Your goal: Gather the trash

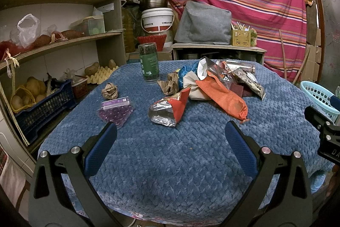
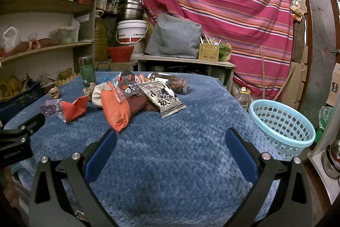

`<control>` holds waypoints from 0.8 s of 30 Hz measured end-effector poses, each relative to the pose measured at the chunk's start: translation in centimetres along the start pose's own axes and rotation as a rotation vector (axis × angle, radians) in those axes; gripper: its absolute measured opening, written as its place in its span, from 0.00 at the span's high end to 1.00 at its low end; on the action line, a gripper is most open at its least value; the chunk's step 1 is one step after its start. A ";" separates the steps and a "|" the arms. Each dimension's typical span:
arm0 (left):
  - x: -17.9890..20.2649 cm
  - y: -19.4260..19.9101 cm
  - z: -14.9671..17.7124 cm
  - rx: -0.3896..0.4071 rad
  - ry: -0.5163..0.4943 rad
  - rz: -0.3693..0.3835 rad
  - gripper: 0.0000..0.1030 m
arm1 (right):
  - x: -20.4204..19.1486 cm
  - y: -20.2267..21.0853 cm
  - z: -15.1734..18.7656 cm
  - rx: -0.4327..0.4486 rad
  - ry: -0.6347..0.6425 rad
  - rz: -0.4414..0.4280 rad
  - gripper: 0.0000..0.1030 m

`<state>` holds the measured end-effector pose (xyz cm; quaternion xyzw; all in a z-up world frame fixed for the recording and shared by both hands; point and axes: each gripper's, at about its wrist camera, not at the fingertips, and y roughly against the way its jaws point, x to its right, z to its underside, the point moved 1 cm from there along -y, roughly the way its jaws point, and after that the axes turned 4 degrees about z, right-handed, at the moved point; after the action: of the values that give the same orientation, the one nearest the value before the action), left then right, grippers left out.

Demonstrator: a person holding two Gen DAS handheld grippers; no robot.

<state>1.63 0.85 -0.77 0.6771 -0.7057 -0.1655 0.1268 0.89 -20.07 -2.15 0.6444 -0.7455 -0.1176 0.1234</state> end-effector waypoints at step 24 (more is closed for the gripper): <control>-0.6 -0.1 -0.6 0.003 -0.003 -0.005 0.04 | 1.3 -0.6 -0.9 -0.013 -0.005 0.022 0.04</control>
<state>1.95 1.41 -0.27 0.6790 -0.7043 -0.1657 0.1244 1.55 -21.44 -1.51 0.6349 -0.7522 -0.1227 0.1269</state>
